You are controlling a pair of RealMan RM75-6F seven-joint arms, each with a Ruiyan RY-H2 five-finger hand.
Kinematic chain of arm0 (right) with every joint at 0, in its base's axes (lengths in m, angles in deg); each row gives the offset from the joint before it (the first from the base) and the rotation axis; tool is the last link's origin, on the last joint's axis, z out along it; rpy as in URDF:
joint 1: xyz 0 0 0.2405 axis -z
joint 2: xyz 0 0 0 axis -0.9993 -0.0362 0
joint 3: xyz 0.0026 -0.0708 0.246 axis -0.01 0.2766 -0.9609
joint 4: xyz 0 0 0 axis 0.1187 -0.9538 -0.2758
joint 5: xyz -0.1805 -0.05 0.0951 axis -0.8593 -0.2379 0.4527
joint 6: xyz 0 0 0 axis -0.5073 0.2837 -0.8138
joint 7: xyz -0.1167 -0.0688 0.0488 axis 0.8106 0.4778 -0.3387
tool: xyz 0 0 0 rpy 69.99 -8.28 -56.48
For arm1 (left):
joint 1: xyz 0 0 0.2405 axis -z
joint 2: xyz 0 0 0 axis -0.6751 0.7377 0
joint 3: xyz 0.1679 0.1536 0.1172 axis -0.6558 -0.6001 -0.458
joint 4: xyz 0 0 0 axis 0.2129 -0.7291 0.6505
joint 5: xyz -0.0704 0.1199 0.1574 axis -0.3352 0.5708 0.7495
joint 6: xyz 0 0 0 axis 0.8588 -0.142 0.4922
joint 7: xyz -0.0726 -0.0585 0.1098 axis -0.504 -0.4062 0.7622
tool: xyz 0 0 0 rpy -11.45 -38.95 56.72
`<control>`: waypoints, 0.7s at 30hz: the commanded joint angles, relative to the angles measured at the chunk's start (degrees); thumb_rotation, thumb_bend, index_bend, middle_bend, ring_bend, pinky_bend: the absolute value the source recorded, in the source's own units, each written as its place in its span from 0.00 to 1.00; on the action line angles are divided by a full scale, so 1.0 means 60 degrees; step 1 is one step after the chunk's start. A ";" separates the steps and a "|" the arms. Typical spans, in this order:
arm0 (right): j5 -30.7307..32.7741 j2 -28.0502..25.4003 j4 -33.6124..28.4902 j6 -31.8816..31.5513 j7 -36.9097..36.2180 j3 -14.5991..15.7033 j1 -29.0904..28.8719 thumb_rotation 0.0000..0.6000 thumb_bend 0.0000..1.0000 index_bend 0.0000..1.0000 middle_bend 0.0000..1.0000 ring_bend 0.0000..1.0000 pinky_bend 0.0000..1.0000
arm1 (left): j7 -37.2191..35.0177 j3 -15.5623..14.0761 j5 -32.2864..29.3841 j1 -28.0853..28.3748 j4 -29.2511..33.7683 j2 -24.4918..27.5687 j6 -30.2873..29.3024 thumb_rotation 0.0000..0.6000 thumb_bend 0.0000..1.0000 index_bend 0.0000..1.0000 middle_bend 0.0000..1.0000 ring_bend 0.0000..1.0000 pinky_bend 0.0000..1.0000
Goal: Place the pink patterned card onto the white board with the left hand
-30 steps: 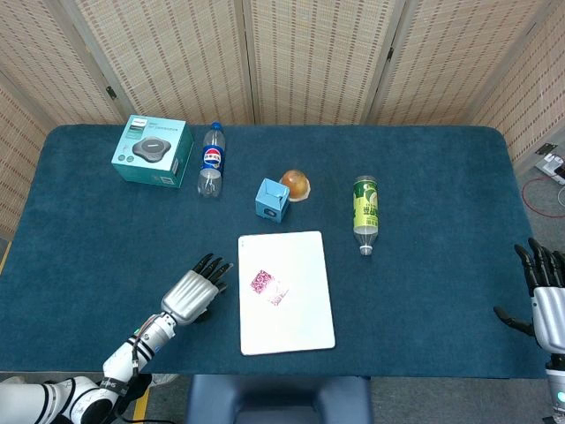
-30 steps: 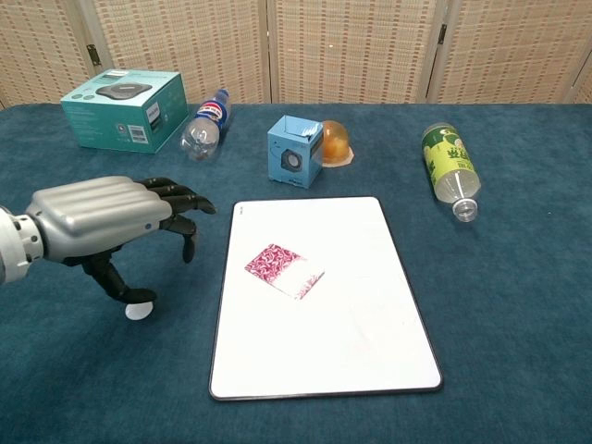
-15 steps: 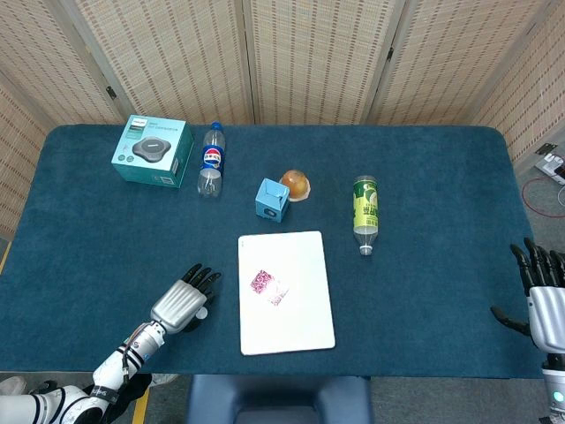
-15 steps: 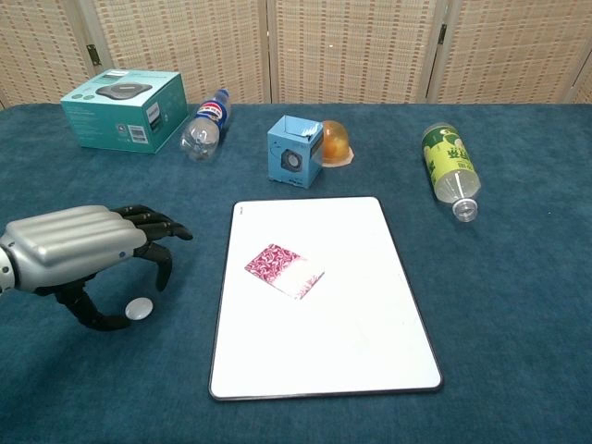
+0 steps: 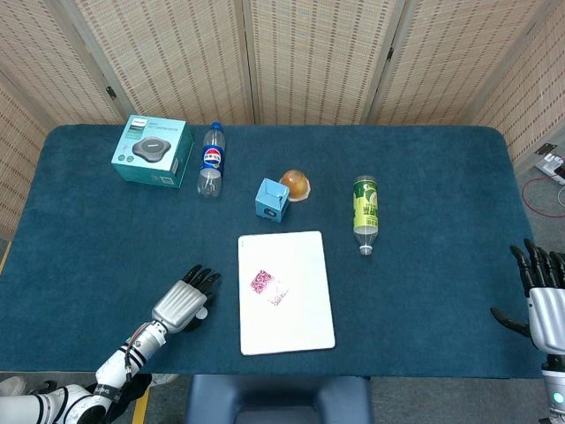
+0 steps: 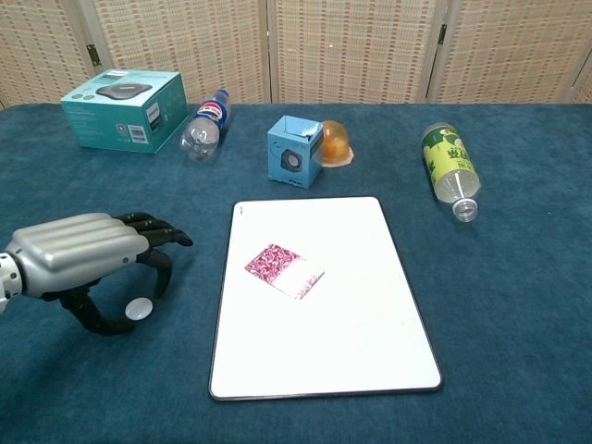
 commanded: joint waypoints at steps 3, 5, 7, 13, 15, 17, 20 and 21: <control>-0.0004 0.0002 -0.0007 -0.0007 0.0013 -0.0005 -0.0004 1.00 0.02 0.00 0.00 0.00 0.00 | -0.0040 0.0064 0.0043 -0.0032 -0.0051 -0.0018 0.0090 1.00 0.35 0.47 0.12 0.07 0.00; 0.0002 0.0002 -0.0006 -0.0004 0.0013 -0.0003 -0.0002 1.00 0.02 0.00 0.00 0.00 0.00 | -0.0054 0.0093 0.0050 -0.0038 -0.0064 -0.0018 0.0129 1.00 0.36 0.47 0.12 0.07 0.00; 0.0016 0.0003 -0.0007 0.0008 0.0016 -0.0002 -0.0004 1.00 0.02 0.00 0.00 0.00 0.00 | -0.0065 0.0119 0.0060 -0.0046 -0.0078 -0.0022 0.0172 1.00 0.38 0.48 0.12 0.07 0.00; 0.0029 0.0014 -0.0005 0.0031 0.0024 -0.0003 -0.0014 1.00 0.02 0.00 0.00 0.00 0.00 | -0.0053 0.0169 0.0100 -0.0072 -0.0120 -0.0059 0.0275 1.00 0.38 0.48 0.13 0.07 0.00; 0.0029 0.0014 -0.0011 0.0036 0.0033 -0.0006 -0.0021 1.00 0.02 0.00 0.00 0.00 0.00 | -0.0073 0.0200 0.0113 -0.0083 -0.0131 -0.0069 0.0280 1.00 0.38 0.49 0.13 0.07 0.00; 0.0033 0.0011 -0.0012 0.0036 0.0036 -0.0010 -0.0023 1.00 0.02 0.00 0.00 0.00 0.00 | -0.0099 0.0243 0.0169 -0.0084 -0.0130 -0.0063 0.0267 1.00 0.38 0.49 0.13 0.07 0.00; 0.0029 0.0015 -0.0019 0.0051 0.0054 -0.0010 -0.0036 1.00 0.02 0.00 0.00 0.00 0.00 | -0.0103 0.0365 0.0242 -0.0022 -0.0068 0.0003 0.0274 1.00 0.38 0.49 0.13 0.07 0.00; 0.0026 0.0017 -0.0021 0.0054 0.0060 -0.0010 -0.0041 1.00 0.02 0.00 0.00 0.00 0.00 | -0.0091 0.0435 0.0266 0.0021 -0.0015 0.0037 0.0282 1.00 0.38 0.49 0.13 0.07 0.00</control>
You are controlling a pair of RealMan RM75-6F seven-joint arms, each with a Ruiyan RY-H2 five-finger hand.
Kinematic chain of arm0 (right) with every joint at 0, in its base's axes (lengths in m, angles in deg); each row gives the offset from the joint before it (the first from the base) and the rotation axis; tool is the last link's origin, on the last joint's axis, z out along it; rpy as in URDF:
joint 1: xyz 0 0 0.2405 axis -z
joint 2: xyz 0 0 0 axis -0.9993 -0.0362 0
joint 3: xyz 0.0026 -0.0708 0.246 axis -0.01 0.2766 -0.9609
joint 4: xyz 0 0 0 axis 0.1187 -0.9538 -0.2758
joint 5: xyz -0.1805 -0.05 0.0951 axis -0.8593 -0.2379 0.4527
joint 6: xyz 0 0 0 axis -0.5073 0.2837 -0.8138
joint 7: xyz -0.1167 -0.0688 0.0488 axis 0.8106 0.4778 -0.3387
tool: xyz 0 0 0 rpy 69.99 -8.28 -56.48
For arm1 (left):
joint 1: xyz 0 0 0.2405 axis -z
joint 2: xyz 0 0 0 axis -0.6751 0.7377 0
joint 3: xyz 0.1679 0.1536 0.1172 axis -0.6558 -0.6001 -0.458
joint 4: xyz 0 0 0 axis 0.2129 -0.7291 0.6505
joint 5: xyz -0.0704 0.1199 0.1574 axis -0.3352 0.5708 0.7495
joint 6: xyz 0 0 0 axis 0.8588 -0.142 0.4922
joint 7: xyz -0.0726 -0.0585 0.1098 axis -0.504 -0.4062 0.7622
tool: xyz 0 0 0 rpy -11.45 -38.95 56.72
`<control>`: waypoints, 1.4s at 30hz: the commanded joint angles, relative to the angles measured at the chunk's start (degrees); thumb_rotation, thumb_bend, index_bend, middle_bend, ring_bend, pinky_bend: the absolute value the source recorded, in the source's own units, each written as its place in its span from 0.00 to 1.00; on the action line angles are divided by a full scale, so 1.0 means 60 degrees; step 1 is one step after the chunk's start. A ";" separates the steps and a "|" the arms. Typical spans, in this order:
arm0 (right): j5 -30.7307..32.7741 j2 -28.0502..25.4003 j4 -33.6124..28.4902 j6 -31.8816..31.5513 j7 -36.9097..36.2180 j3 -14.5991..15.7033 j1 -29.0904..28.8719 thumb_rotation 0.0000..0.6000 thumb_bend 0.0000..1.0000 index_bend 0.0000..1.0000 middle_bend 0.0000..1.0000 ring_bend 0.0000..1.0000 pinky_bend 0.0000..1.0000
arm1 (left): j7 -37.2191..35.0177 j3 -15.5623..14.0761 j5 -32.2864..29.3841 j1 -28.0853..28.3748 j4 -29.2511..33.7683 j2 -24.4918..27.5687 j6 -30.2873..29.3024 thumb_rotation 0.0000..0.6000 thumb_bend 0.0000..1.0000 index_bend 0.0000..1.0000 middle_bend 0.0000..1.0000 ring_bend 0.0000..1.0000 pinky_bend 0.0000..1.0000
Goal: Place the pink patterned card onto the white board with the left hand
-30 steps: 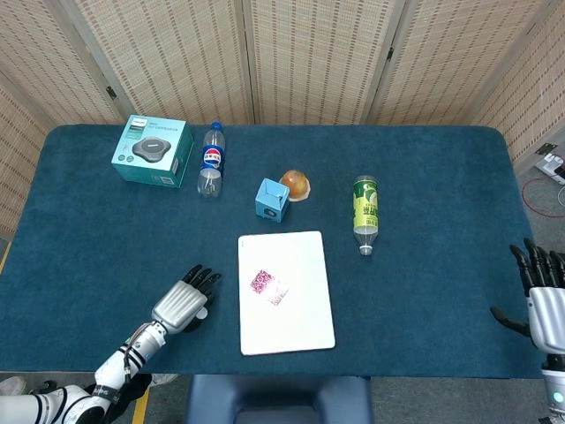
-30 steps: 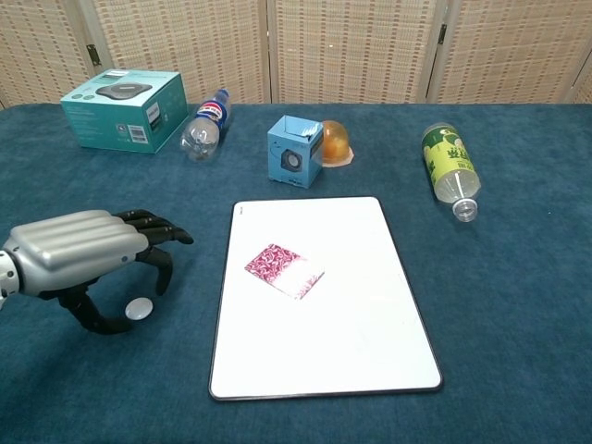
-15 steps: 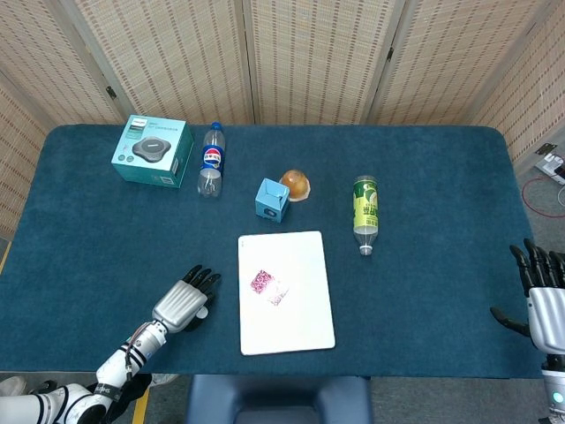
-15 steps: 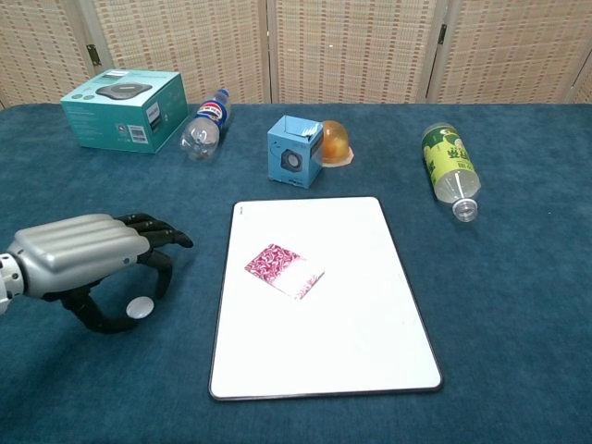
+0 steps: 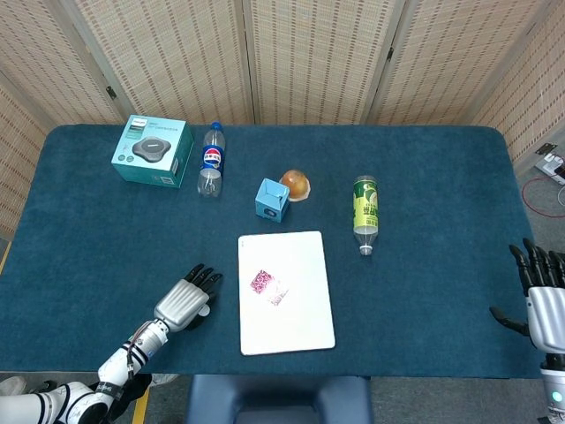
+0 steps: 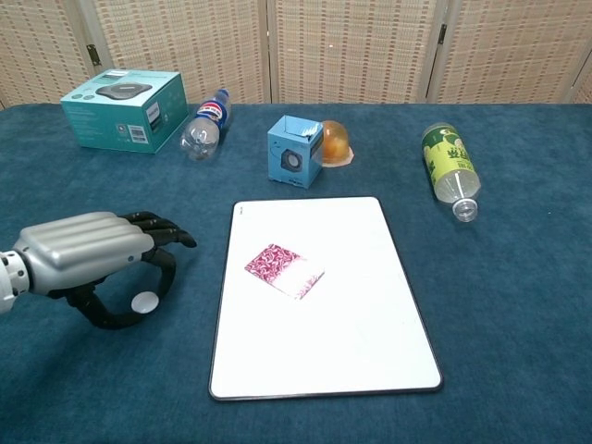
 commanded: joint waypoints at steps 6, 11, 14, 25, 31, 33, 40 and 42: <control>0.0007 -0.0020 -0.0038 -0.0011 0.0040 -0.0015 -0.0008 1.00 0.02 0.00 0.00 0.00 0.00 | 0.0022 0.0613 0.0144 0.0494 0.0530 0.0163 0.0232 1.00 0.38 0.49 0.13 0.07 0.00; 0.0029 -0.0033 -0.0052 -0.0003 0.0035 -0.0021 -0.0008 1.00 0.02 0.00 0.00 0.00 0.00 | 0.0133 0.1089 0.0100 0.1036 0.0700 -0.0148 0.0641 1.00 0.38 0.49 0.14 0.07 0.00; 0.0053 -0.0038 -0.0034 -0.0002 0.0000 -0.0019 0.0004 1.00 0.02 0.00 0.00 0.00 0.00 | 0.0347 0.1376 -0.0172 0.1416 0.0597 -0.0477 0.1002 1.00 0.38 0.49 0.14 0.07 0.00; 0.0139 -0.0074 0.0055 -0.0042 -0.0149 -0.0037 0.0069 1.00 0.02 0.00 0.00 0.00 0.00 | 0.1085 0.2129 -0.1734 0.2563 -0.0318 -0.1704 0.1844 1.00 0.38 0.49 0.14 0.07 0.00; 0.0175 -0.0044 0.0114 -0.0018 -0.0224 -0.0036 0.0077 1.00 0.02 0.00 0.00 0.00 0.00 | 0.1335 0.2226 -0.2350 0.2939 -0.0829 -0.2184 0.1903 1.00 0.38 0.49 0.14 0.08 0.00; 0.0184 -0.0050 0.0127 -0.0029 -0.0240 -0.0035 0.0091 1.00 0.02 0.00 0.00 0.00 0.00 | 0.1384 0.2215 -0.2499 0.3017 -0.0967 -0.2279 0.1915 1.00 0.38 0.49 0.14 0.08 0.00; 0.0231 -0.0033 0.0185 -0.0049 -0.0303 -0.0050 0.0123 1.00 0.02 0.00 0.00 0.00 0.00 | 0.1627 0.2069 -0.3074 0.3195 -0.1054 -0.2344 0.1894 1.00 0.38 0.35 0.14 0.07 0.00; 0.0233 -0.0017 0.0201 -0.0045 -0.0306 -0.0055 0.0118 1.00 0.02 0.00 0.00 0.00 0.00 | 0.1716 0.2008 -0.3199 0.3226 -0.0974 -0.2303 0.1870 1.00 0.38 0.26 0.14 0.07 0.00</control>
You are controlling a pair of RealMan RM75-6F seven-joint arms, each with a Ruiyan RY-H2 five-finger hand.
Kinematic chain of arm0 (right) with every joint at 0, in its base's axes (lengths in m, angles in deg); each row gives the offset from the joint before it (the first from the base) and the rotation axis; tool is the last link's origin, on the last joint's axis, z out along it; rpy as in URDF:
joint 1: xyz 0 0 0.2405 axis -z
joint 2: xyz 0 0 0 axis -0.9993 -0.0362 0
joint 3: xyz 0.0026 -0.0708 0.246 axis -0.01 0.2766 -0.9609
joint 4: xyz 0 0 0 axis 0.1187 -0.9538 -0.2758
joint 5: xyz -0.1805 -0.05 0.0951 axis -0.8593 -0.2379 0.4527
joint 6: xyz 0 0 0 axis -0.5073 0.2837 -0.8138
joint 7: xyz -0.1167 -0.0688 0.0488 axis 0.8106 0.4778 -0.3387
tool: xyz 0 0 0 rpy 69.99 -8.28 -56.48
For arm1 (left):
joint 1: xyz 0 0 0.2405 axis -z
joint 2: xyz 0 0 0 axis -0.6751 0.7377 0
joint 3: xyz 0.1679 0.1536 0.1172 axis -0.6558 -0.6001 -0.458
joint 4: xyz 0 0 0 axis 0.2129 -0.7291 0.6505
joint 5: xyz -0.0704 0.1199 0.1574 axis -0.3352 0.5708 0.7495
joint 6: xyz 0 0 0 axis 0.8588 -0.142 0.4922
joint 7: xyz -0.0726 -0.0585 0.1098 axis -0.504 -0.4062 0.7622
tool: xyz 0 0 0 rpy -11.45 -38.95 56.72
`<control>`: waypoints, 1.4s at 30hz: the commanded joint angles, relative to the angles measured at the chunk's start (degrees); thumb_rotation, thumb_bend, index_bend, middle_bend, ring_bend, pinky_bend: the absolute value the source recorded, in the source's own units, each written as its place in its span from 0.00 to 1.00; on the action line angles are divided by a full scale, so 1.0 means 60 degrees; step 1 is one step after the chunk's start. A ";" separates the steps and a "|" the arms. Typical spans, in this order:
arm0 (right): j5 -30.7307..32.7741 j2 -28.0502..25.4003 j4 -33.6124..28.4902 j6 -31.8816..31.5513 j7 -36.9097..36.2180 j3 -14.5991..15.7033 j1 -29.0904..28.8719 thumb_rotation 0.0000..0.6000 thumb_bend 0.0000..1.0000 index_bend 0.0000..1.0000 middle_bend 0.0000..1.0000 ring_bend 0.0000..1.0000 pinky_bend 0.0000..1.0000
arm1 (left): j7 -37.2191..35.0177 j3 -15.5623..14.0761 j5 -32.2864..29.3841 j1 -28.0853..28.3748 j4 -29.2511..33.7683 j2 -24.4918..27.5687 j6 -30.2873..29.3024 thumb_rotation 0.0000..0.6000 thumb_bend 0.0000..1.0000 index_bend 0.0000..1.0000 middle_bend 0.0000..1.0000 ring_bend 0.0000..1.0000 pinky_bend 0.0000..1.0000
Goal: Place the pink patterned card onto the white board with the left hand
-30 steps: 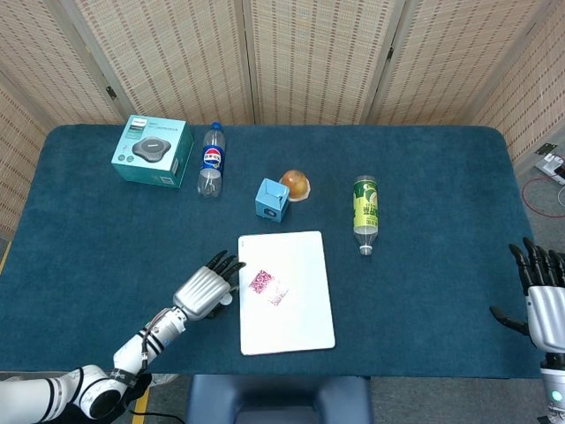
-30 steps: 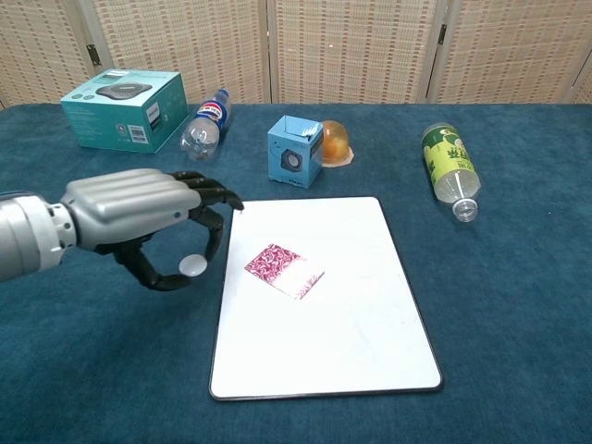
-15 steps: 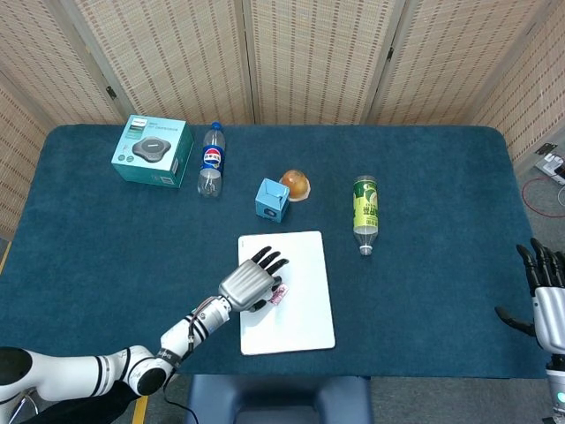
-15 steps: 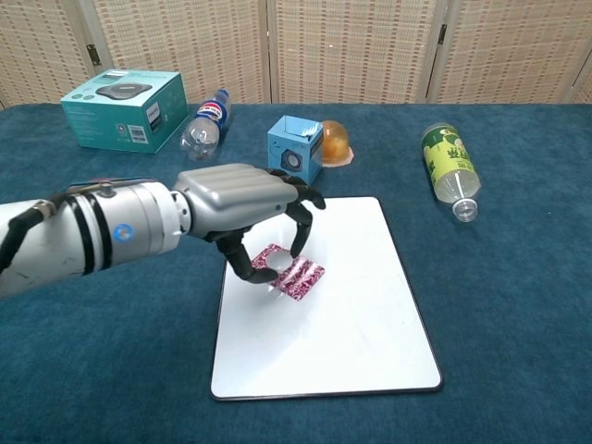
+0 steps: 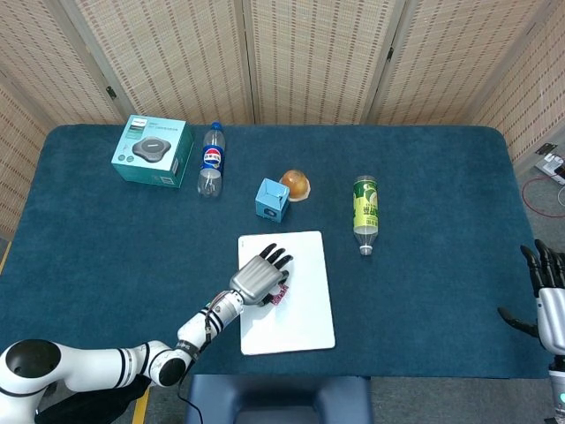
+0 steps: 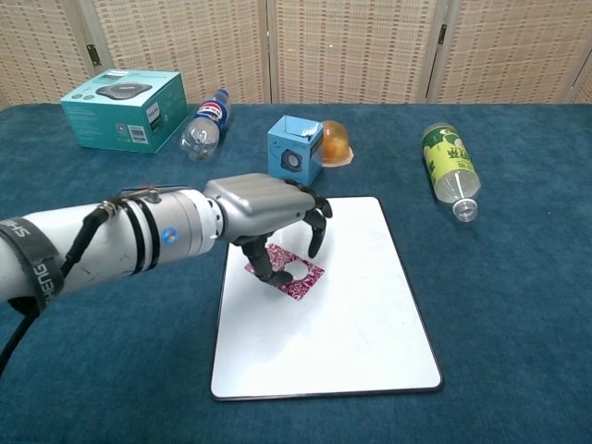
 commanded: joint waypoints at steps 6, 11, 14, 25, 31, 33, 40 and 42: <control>-0.0069 -0.0009 0.0003 -0.0023 -0.0010 0.0005 -0.0007 1.00 0.02 0.00 0.00 0.00 0.00 | -0.0102 0.0028 -0.0422 -0.0074 0.0553 0.0291 -0.0509 1.00 0.36 0.11 0.12 0.05 0.00; -0.0003 -0.0116 0.0008 -0.0007 -0.0058 -0.0012 0.0020 1.00 0.02 0.00 0.00 0.00 0.00 | -0.1090 0.0238 -0.0295 -0.0719 0.1234 0.1139 -0.1274 1.00 0.35 0.15 0.12 0.05 0.00; -0.0022 -0.0157 0.0042 0.0026 -0.0131 -0.0014 0.0003 1.00 0.02 0.00 0.00 0.01 0.00 | -0.1754 0.0294 -0.0135 -0.1303 0.1593 0.1750 -0.1949 1.00 0.36 0.17 0.12 0.05 0.00; -0.0300 -0.0439 0.0188 0.0609 -0.0763 0.0130 -0.0283 1.00 0.02 0.00 0.00 0.02 0.00 | -0.3158 -0.0210 0.1057 -0.3684 0.2281 0.3378 -0.4992 1.00 0.36 0.22 0.12 0.07 0.00; -0.0285 -0.0488 0.0360 0.0841 -0.1586 0.0162 -0.0358 1.00 0.02 0.00 0.01 0.03 0.00 | -0.3352 -0.0908 0.1854 -0.5034 0.2211 0.3903 -0.6480 1.00 0.36 0.23 0.12 0.07 0.00; -0.0335 -0.0466 0.0385 0.0949 -0.1875 0.0219 -0.0390 1.00 0.02 0.00 0.01 0.03 0.00 | -0.3356 -0.1213 0.2119 -0.5433 0.2281 0.4115 -0.6780 1.00 0.36 0.23 0.12 0.07 0.00; -0.0509 -0.0438 0.0343 0.0883 -0.2150 0.0317 -0.0377 1.00 0.02 0.00 0.02 0.03 0.00 | -0.3363 -0.1894 0.3126 -0.6317 0.2432 0.4567 -0.7429 1.00 0.36 0.24 0.12 0.07 0.00; -0.0488 -0.0417 0.0296 0.0817 -0.2062 0.0324 -0.0337 1.00 0.02 0.00 0.02 0.03 0.00 | -0.3357 -0.1962 0.3284 -0.6448 0.2399 0.4596 -0.7474 1.00 0.36 0.24 0.12 0.07 0.00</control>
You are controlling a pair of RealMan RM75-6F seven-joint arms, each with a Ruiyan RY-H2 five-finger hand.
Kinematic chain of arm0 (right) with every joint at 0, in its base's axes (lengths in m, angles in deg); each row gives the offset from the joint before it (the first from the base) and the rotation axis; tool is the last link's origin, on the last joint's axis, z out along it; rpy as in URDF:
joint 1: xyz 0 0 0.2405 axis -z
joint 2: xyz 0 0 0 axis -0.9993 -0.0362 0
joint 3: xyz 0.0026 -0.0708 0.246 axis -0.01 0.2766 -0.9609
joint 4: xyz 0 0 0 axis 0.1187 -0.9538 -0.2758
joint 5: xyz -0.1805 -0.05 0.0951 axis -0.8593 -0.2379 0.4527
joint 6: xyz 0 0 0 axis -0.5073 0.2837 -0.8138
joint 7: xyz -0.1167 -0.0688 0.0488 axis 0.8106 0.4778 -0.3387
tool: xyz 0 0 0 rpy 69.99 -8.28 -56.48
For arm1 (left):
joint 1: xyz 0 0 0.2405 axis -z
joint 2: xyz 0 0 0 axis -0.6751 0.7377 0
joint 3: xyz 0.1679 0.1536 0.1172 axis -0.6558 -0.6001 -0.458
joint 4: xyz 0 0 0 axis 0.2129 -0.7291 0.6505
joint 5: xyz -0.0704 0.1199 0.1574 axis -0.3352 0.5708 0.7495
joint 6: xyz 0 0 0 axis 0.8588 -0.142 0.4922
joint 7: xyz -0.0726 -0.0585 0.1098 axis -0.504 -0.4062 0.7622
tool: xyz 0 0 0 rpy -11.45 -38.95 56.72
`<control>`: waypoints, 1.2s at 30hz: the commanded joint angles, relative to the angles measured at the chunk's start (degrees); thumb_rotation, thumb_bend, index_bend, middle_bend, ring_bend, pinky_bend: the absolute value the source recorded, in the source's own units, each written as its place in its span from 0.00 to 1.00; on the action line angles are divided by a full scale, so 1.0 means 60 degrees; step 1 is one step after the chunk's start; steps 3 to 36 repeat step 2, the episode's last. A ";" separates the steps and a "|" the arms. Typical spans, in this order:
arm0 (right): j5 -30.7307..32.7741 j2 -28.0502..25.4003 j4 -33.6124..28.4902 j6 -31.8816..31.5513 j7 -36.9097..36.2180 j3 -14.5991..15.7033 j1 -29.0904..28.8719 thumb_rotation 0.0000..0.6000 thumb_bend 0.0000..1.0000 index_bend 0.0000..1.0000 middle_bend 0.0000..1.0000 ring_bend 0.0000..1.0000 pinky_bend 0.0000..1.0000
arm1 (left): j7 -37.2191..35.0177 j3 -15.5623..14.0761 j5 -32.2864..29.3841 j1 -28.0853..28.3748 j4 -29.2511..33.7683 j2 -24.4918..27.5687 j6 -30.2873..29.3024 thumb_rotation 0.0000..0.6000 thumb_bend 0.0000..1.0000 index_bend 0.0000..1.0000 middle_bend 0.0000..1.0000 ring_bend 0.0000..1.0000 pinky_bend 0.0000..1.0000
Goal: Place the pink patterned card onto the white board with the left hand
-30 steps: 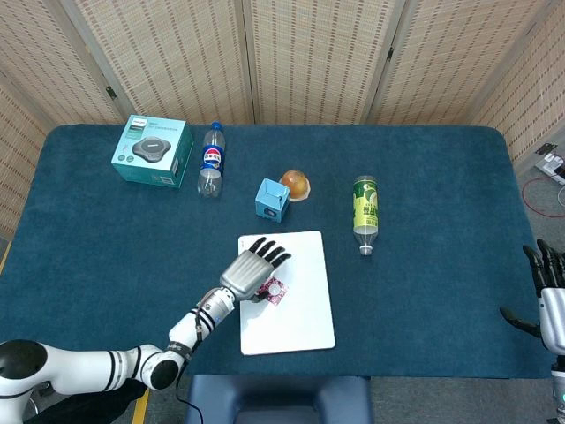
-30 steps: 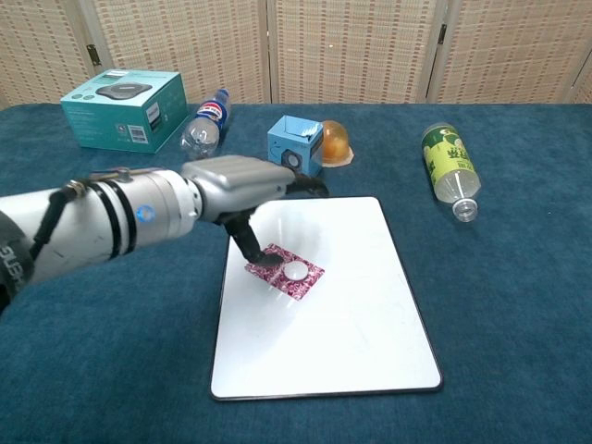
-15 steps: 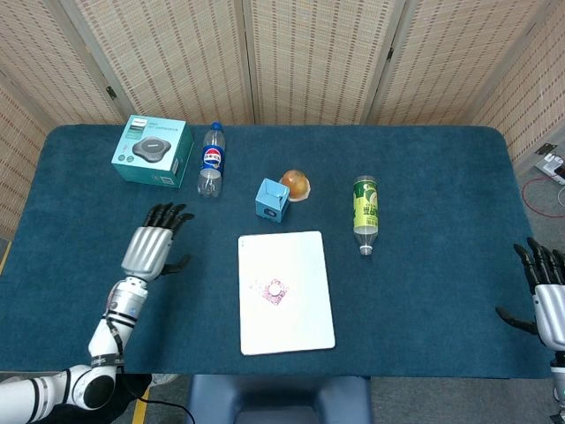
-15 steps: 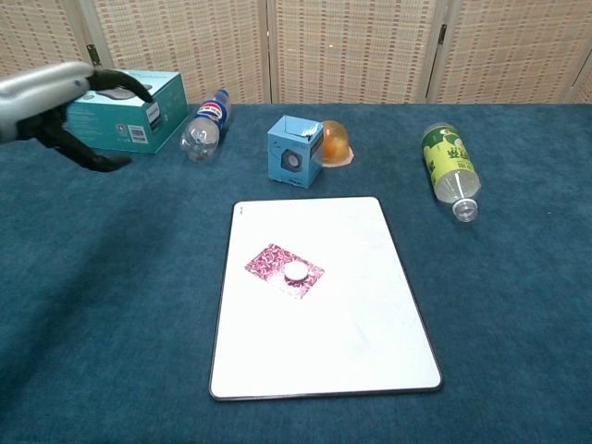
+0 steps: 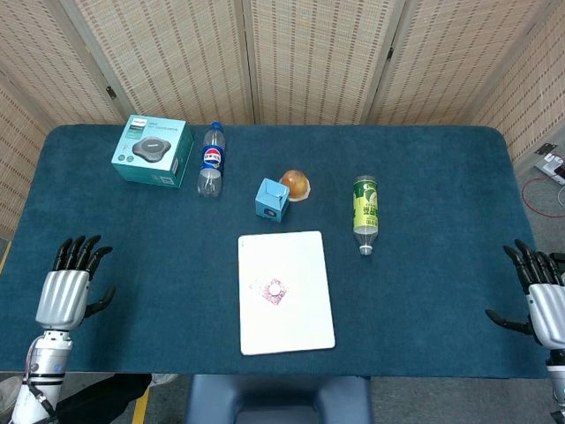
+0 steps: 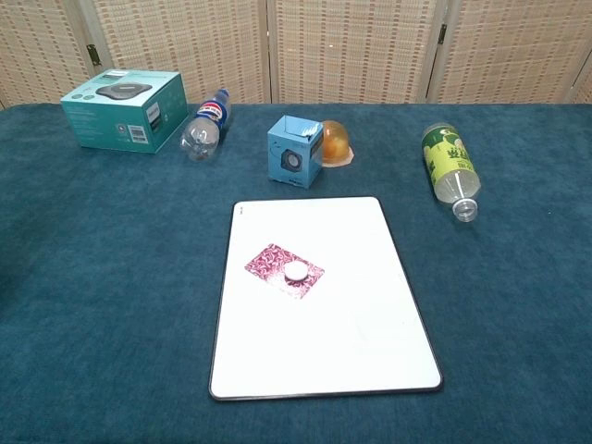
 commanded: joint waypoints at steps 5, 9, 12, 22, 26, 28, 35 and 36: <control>0.0037 0.0060 -0.0066 -0.0158 0.0205 0.0014 0.0089 1.00 0.02 0.00 0.02 0.03 0.00 | -0.0034 -0.0111 0.0262 -0.0309 -0.0145 0.0063 -0.0126 1.00 0.36 0.24 0.12 0.07 0.00; 0.0037 0.0060 -0.0066 -0.0158 0.0205 0.0014 0.0089 1.00 0.02 0.00 0.02 0.03 0.00 | -0.0034 -0.0111 0.0262 -0.0309 -0.0145 0.0063 -0.0126 1.00 0.36 0.24 0.12 0.07 0.00; 0.0037 0.0060 -0.0066 -0.0158 0.0205 0.0014 0.0089 1.00 0.02 0.00 0.02 0.03 0.00 | -0.0034 -0.0111 0.0262 -0.0309 -0.0145 0.0063 -0.0126 1.00 0.36 0.24 0.12 0.07 0.00; 0.0037 0.0060 -0.0066 -0.0158 0.0205 0.0014 0.0089 1.00 0.02 0.00 0.02 0.03 0.00 | -0.0034 -0.0111 0.0262 -0.0309 -0.0145 0.0063 -0.0126 1.00 0.36 0.24 0.12 0.07 0.00; 0.0037 0.0060 -0.0066 -0.0158 0.0205 0.0014 0.0089 1.00 0.02 0.00 0.02 0.03 0.00 | -0.0034 -0.0111 0.0262 -0.0309 -0.0145 0.0063 -0.0126 1.00 0.36 0.24 0.12 0.07 0.00; 0.0037 0.0060 -0.0066 -0.0158 0.0205 0.0014 0.0089 1.00 0.02 0.00 0.02 0.03 0.00 | -0.0034 -0.0111 0.0262 -0.0309 -0.0145 0.0063 -0.0126 1.00 0.36 0.24 0.12 0.07 0.00; 0.0037 0.0060 -0.0066 -0.0158 0.0205 0.0014 0.0089 1.00 0.02 0.00 0.02 0.03 0.00 | -0.0034 -0.0111 0.0262 -0.0309 -0.0145 0.0063 -0.0126 1.00 0.36 0.24 0.12 0.07 0.00; 0.0037 0.0060 -0.0066 -0.0158 0.0205 0.0014 0.0089 1.00 0.02 0.00 0.02 0.03 0.00 | -0.0034 -0.0111 0.0262 -0.0309 -0.0145 0.0063 -0.0126 1.00 0.36 0.24 0.12 0.07 0.00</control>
